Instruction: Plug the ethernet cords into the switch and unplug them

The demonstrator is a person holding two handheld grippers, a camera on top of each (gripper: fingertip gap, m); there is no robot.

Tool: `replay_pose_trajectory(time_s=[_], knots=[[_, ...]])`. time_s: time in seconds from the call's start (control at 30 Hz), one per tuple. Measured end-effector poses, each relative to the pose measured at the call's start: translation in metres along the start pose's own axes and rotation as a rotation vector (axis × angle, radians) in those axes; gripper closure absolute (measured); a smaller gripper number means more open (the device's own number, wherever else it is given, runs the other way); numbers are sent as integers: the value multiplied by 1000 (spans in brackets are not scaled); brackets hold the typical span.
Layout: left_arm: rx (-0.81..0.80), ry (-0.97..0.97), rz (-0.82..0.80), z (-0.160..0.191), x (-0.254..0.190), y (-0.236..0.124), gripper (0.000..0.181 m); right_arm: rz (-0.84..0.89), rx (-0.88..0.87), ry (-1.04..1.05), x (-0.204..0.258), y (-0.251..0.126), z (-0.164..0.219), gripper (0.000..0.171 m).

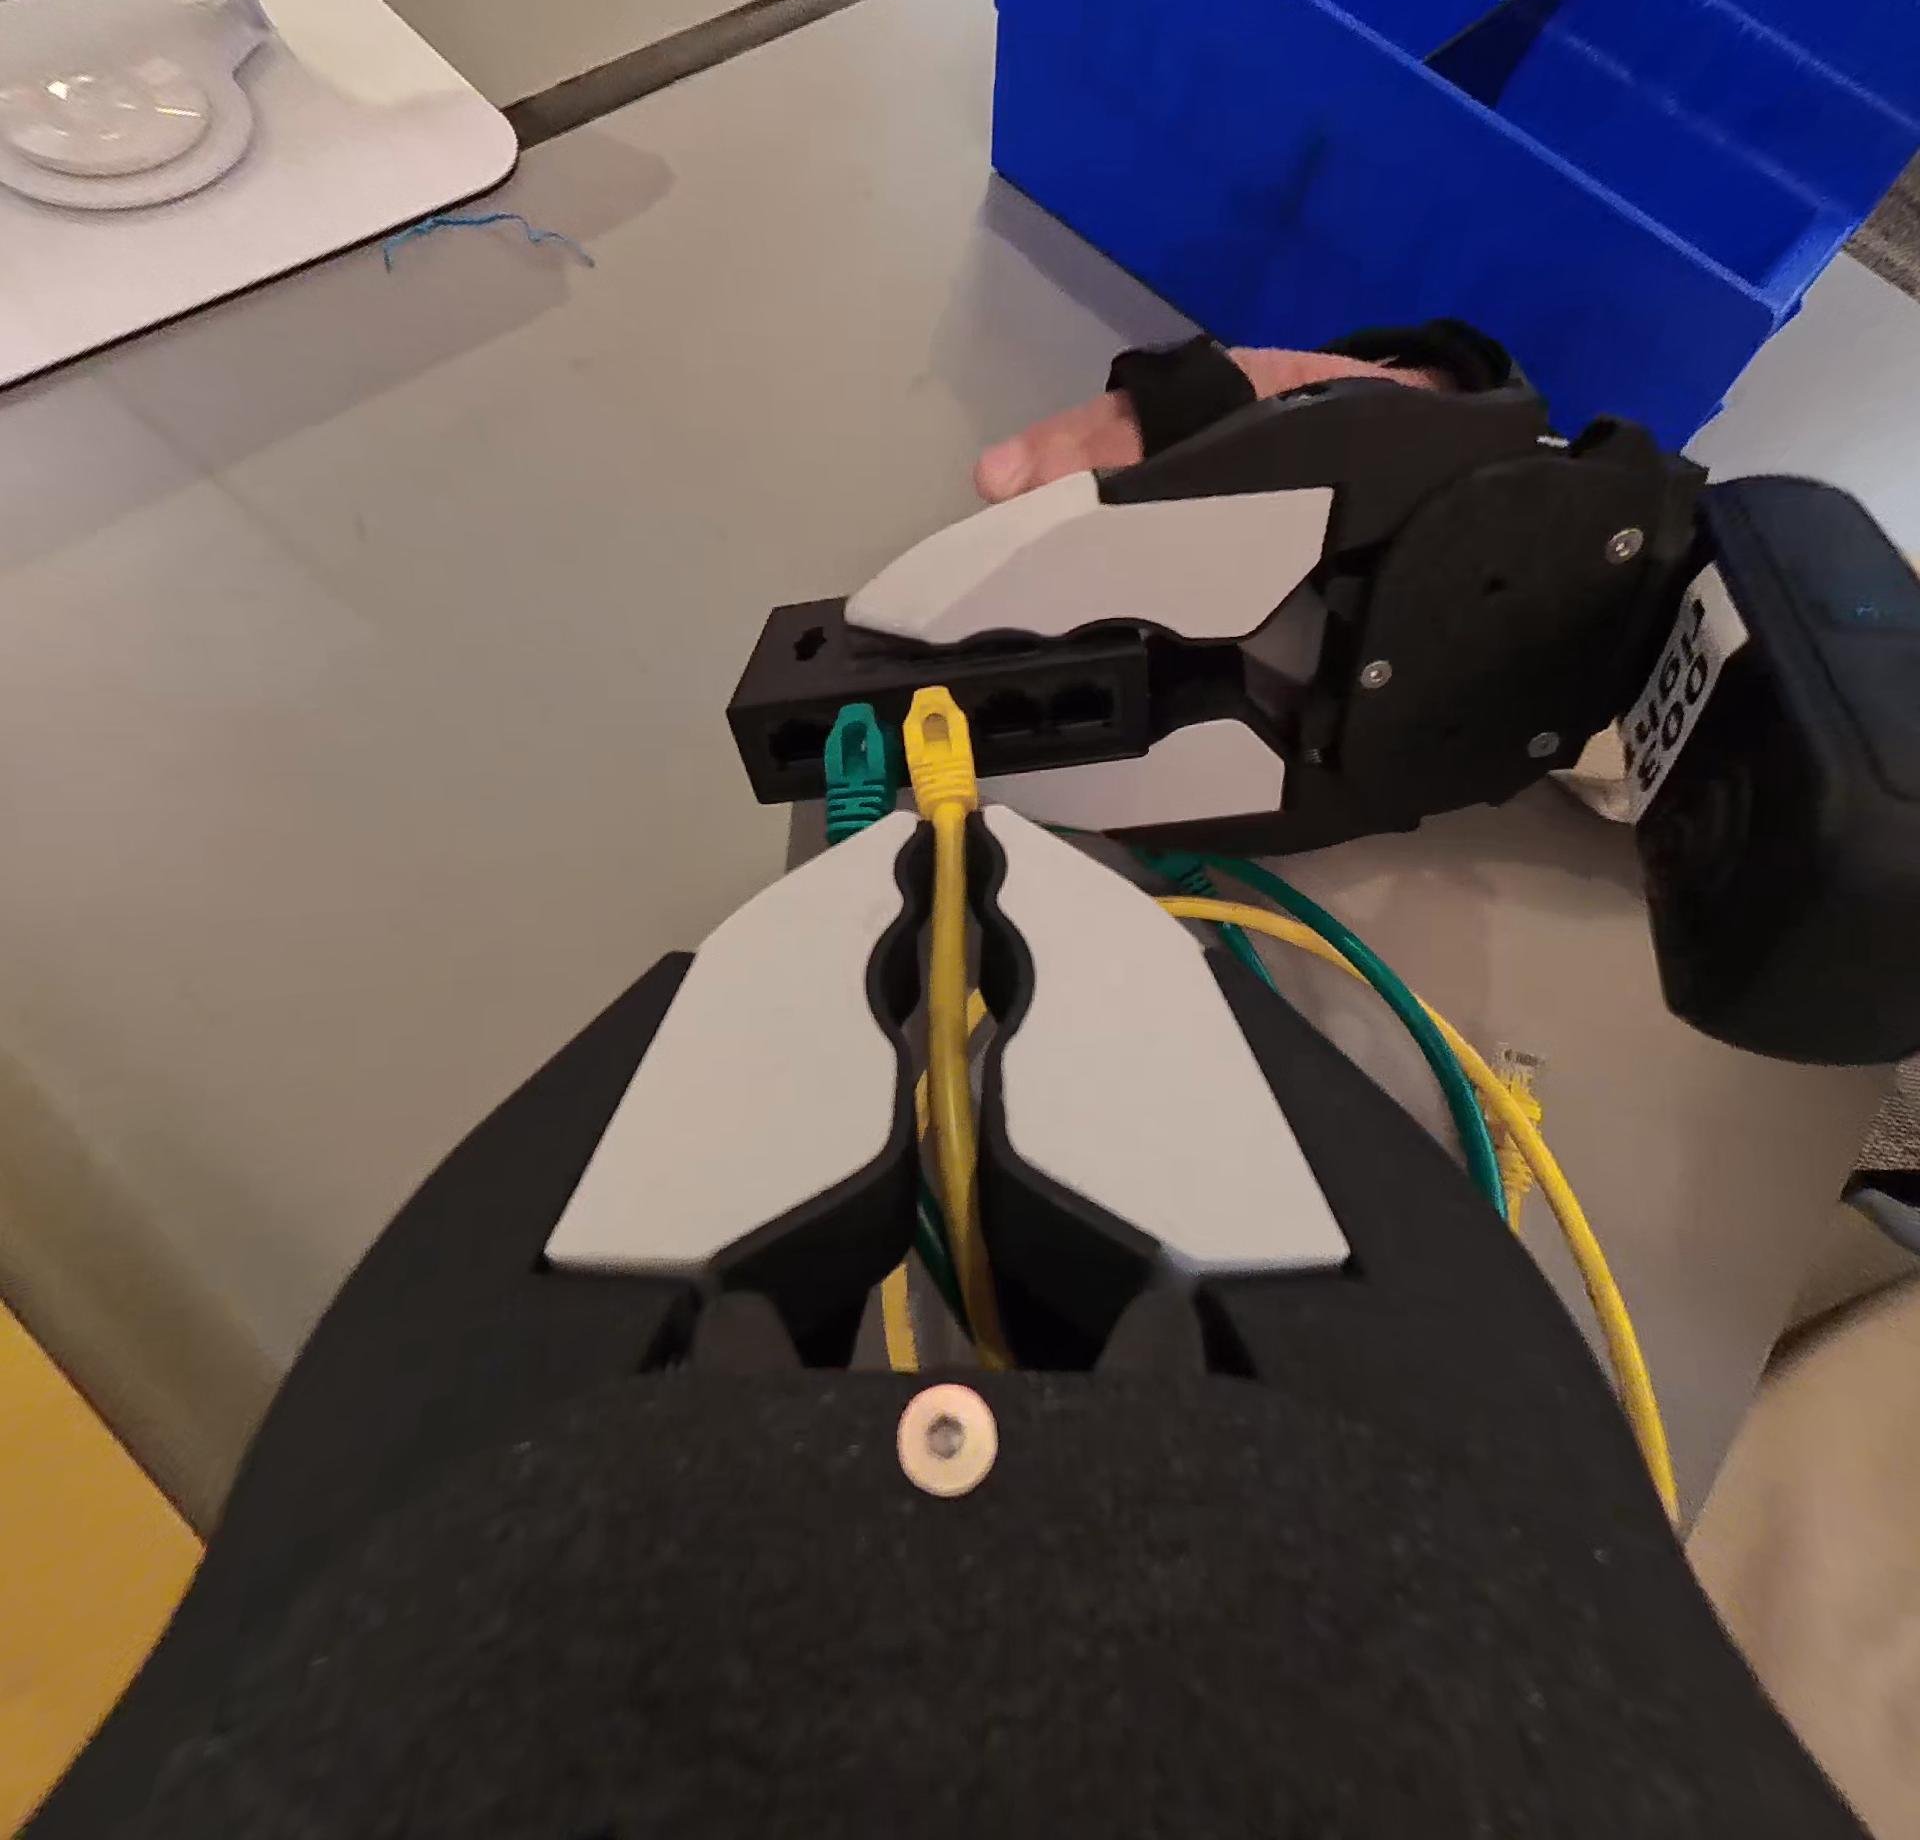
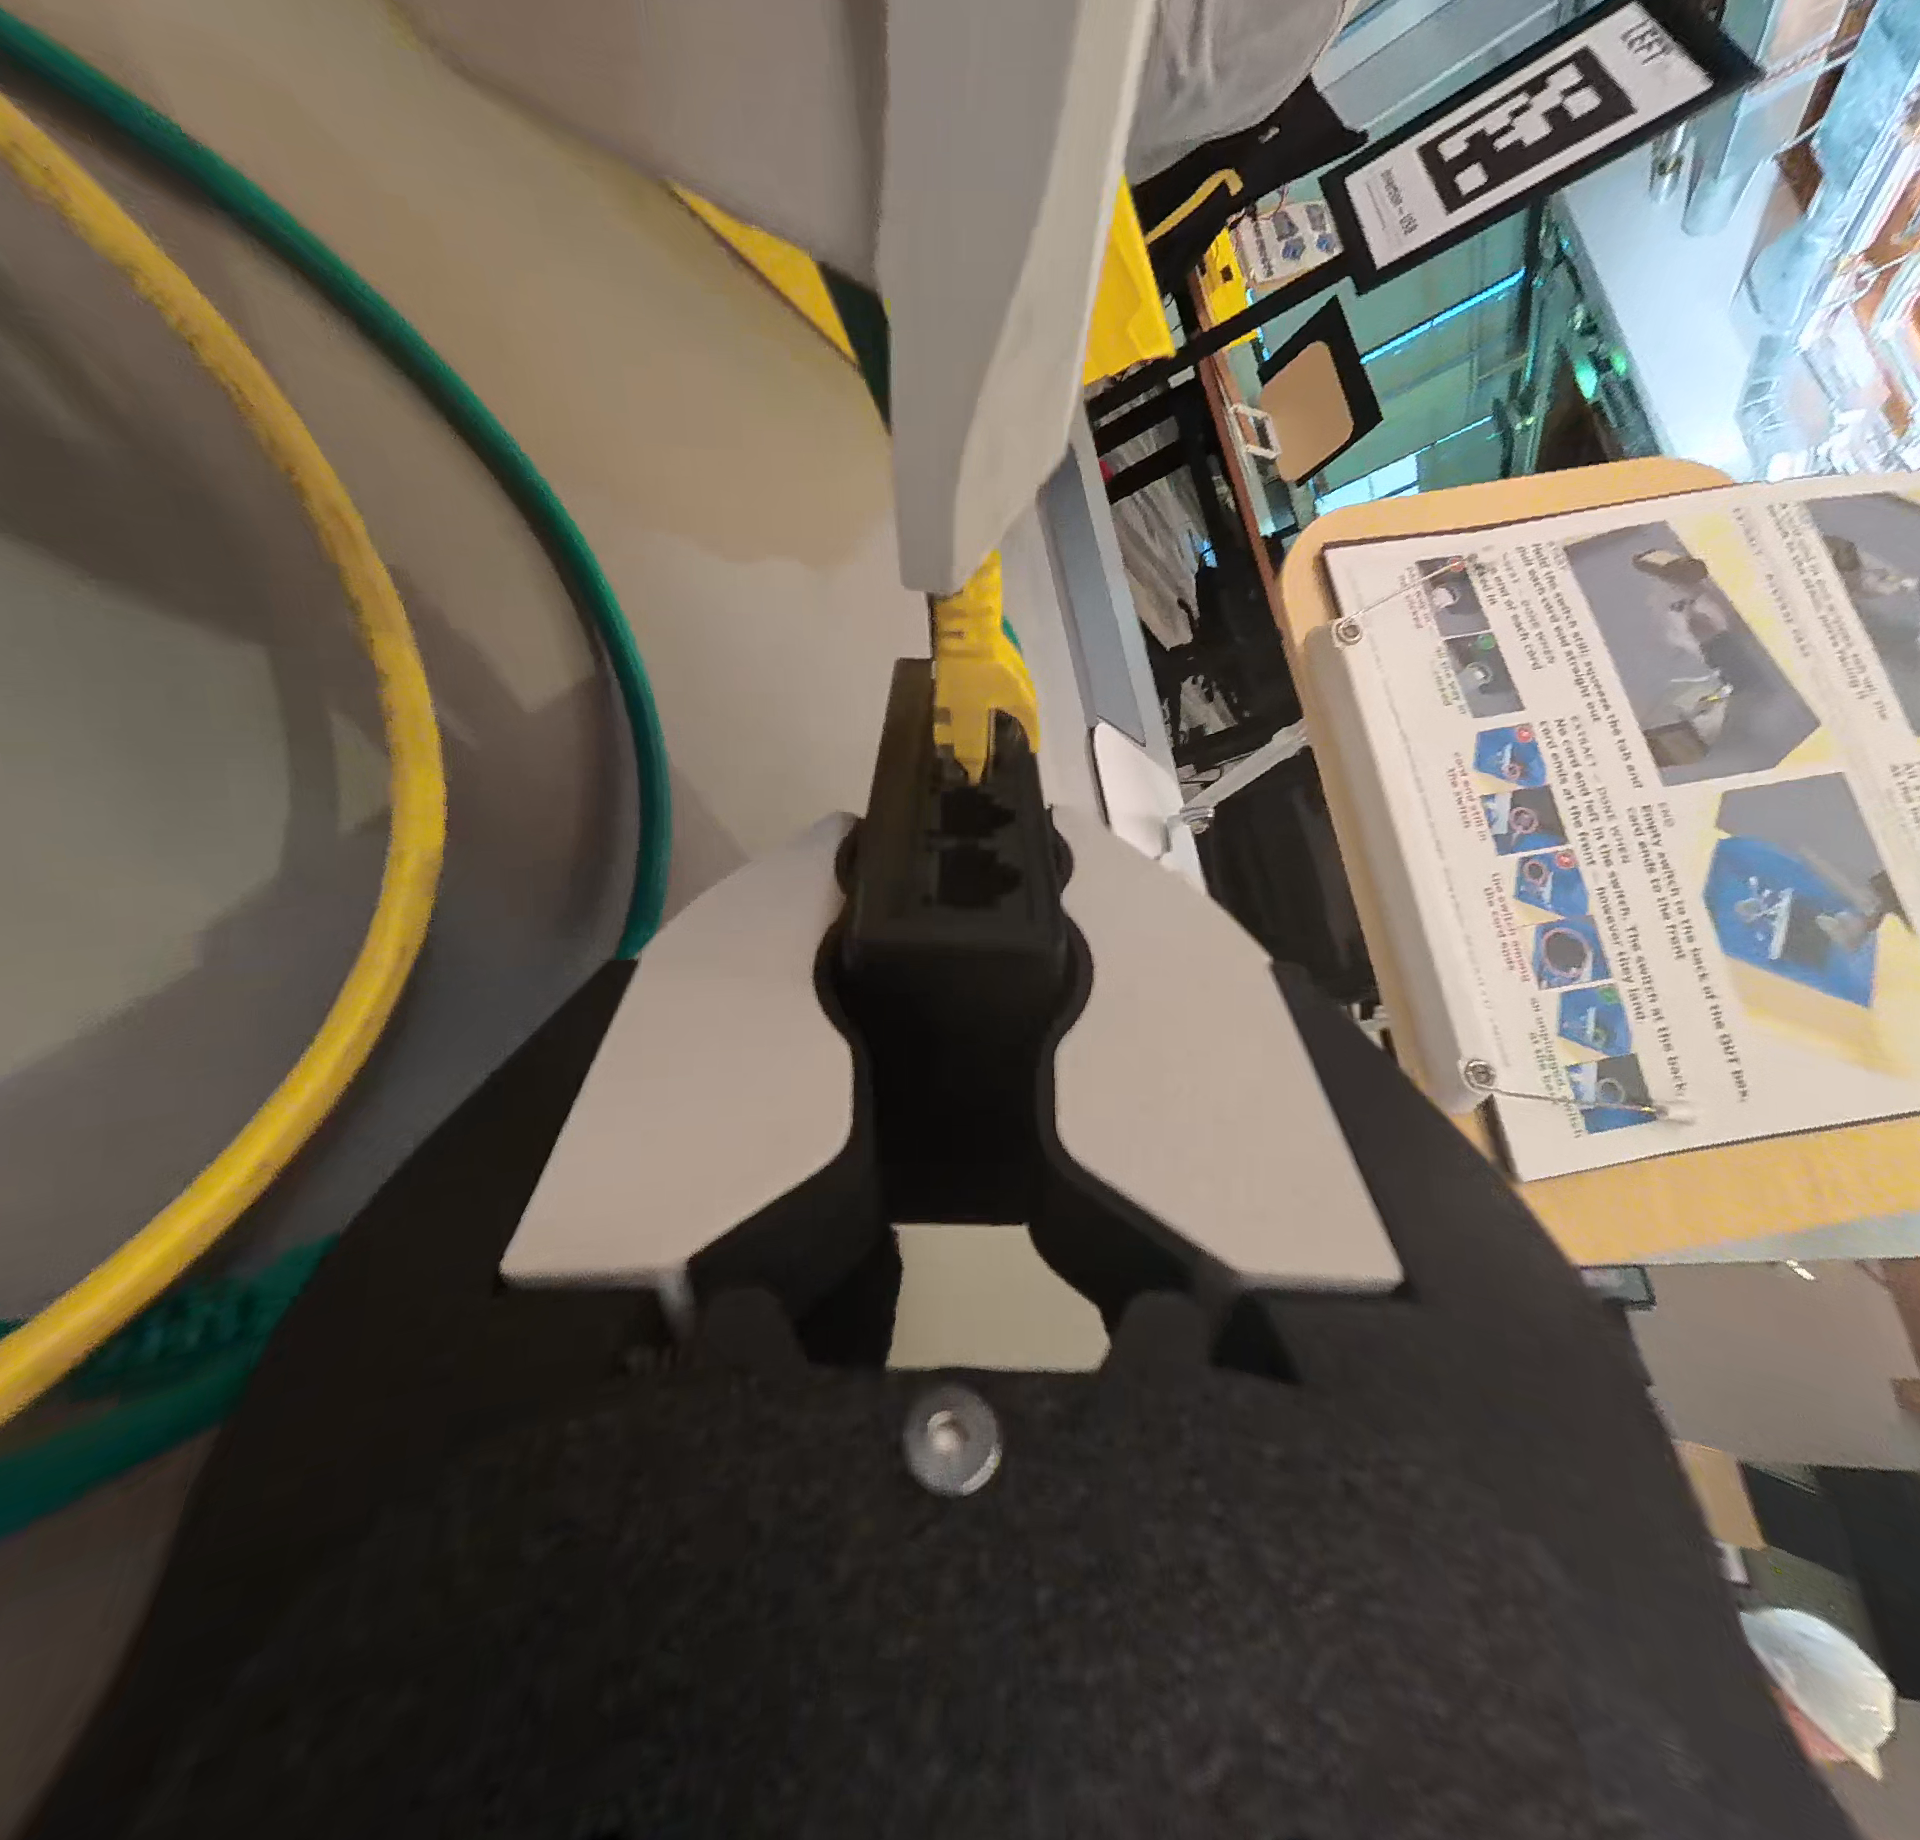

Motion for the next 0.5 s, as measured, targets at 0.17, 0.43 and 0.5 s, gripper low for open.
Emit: replay_pose_trajectory(time_s=[0.17, 0.43, 0.5], knots=[[-15, -51, 23, 4, 2, 2, 176, -9, -3, -8, 1, 0, 6, 141], [-182, 69, -272, -20, 9, -32, 150, 80, -1, -49, -14, -5, 10, 141], [-239, 118, -327, -31, 6, -65, 147, 127, 3, -39, -17, -7, 15, 141]])
Point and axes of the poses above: each gripper's, where its closed fingertips meet, y out along the fingers, z out of its underside, x = y × z across the jaws, the point moved 6 cm from there along -y, back along the fingers, and after that the axes turned 3 degrees about x, right-handed, at the moved point
